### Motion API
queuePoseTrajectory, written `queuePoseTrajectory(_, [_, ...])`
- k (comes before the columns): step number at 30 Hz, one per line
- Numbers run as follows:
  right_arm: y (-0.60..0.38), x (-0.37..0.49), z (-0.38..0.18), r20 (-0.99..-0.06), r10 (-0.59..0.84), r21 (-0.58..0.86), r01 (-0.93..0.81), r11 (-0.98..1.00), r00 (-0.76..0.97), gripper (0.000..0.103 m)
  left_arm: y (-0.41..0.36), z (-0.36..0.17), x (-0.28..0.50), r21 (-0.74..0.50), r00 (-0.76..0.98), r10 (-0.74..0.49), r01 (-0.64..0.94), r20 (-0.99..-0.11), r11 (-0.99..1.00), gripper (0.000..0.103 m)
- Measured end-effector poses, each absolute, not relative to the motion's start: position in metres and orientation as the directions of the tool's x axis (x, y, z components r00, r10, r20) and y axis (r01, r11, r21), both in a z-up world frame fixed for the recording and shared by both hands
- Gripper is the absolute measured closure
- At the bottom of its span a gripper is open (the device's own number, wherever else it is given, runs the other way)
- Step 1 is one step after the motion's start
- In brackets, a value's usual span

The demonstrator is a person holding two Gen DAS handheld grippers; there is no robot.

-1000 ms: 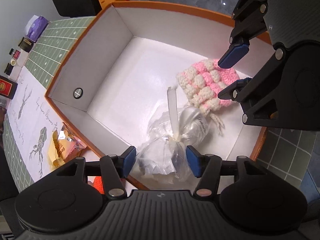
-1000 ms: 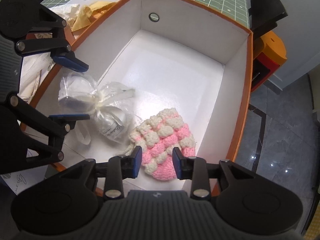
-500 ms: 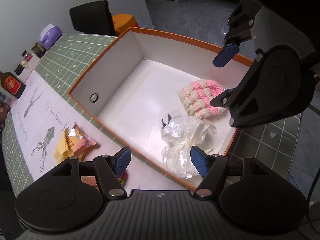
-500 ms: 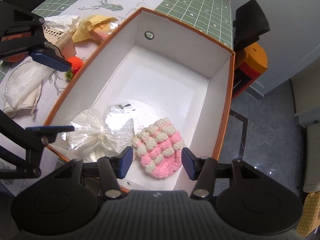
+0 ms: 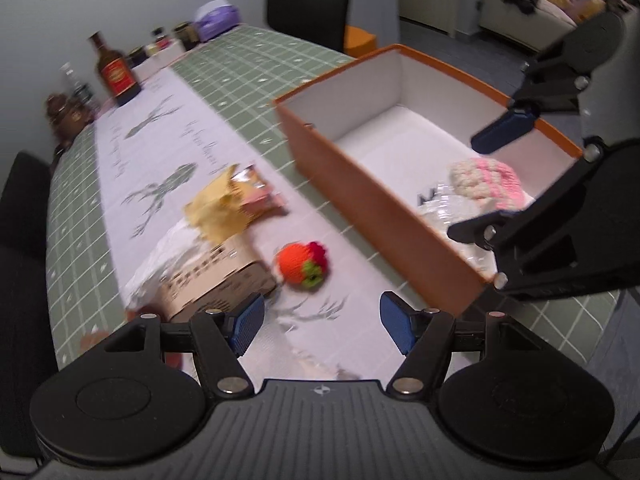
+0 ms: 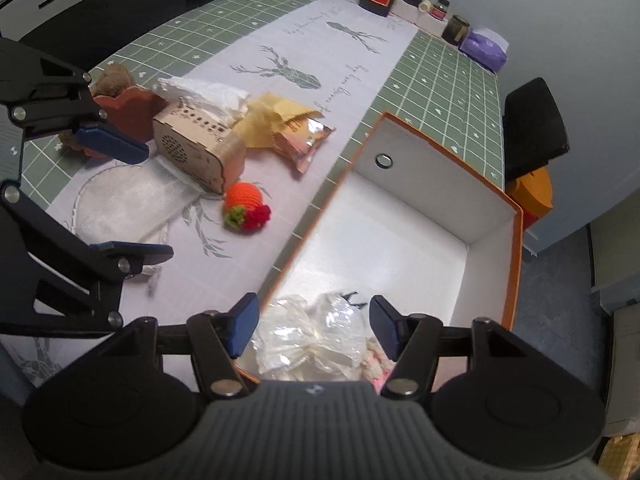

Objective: Organize soft objects
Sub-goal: 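Withdraw both grippers from the box back toward the table items, then grasp the white mesh bag with the left gripper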

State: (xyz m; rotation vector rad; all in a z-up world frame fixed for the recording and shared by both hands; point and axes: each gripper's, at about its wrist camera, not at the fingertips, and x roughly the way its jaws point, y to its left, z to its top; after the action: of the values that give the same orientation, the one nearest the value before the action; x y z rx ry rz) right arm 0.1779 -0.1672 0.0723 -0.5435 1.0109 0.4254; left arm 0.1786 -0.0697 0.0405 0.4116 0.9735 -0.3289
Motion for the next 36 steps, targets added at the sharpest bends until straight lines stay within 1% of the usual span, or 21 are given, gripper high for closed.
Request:
queuePoseTrajectory(6, [-0.131, 0.158, 0.069, -0.850, 0.185, -0.175, -0.598, 0.782, 0.492, 0.037, -0.018, 0.048, 0.156, 0.150, 0.609, -0.066, 0.296, -0.790, 0.943, 0.025])
queuePoseTrajectory(12, [-0.115, 0.137, 0.052, -0.802, 0.285, -0.105, -0.593, 0.798, 0.525, 0.036, 0.023, 0.046, 0.128, 0.035, 0.677, -0.088, 0.165, -0.731, 0.986, 0.025])
queuePoseTrajectory(16, [-0.110, 0.124, 0.034, -0.749, 0.341, -0.060, -0.570, 0.820, 0.569, 0.033, 0.045, 0.026, 0.111, -0.064, 0.703, -0.118, 0.103, -0.702, 0.993, 0.025])
queuePoseTrajectory(18, [-0.111, 0.119, 0.024, -0.723, 0.365, -0.026, -0.550, 0.834, 0.587, 0.033, 0.053, 0.013, 0.103, -0.094, 0.724, -0.109, 0.061, -0.681, 0.994, 0.025])
queuePoseTrajectory(21, [-0.109, 0.111, 0.005, -0.689, 0.378, -0.002, -0.524, 0.852, 0.618, 0.034, 0.061, -0.011, 0.091, -0.111, 0.747, -0.099, 0.033, -0.658, 0.993, 0.025])
queuePoseTrajectory(24, [-0.107, 0.103, -0.013, -0.659, 0.374, 0.010, -0.491, 0.871, 0.652, 0.034, 0.070, -0.028, 0.083, -0.175, 0.753, -0.126, 0.014, -0.646, 0.984, 0.025])
queuePoseTrajectory(25, [-0.107, 0.101, -0.019, -0.649, 0.365, 0.010, -0.472, 0.881, 0.668, 0.036, 0.074, -0.032, 0.081, -0.210, 0.760, -0.137, 0.001, -0.636, 0.978, 0.025])
queuePoseTrajectory(28, [-0.108, 0.101, -0.033, -0.630, 0.348, 0.028, -0.426, 0.904, 0.695, 0.047, 0.084, -0.045, 0.077, -0.310, 0.777, -0.177, -0.024, -0.604, 0.951, 0.025])
queuePoseTrajectory(31, [-0.112, 0.102, -0.044, -0.626, 0.347, 0.065, -0.396, 0.916, 0.698, 0.057, 0.088, -0.053, 0.080, -0.326, 0.771, -0.180, -0.037, -0.611, 0.945, 0.025])
queuePoseTrajectory(33, [-0.115, 0.103, -0.048, -0.625, 0.320, 0.054, -0.370, 0.927, 0.711, 0.060, 0.089, -0.055, 0.082, -0.321, 0.765, -0.177, -0.041, -0.619, 0.946, 0.025])
queuePoseTrajectory(36, [-0.115, 0.108, -0.052, -0.630, 0.317, 0.052, -0.368, 0.928, 0.709, 0.061, 0.088, -0.058, 0.090, -0.330, 0.757, -0.189, -0.036, -0.626, 0.943, 0.025])
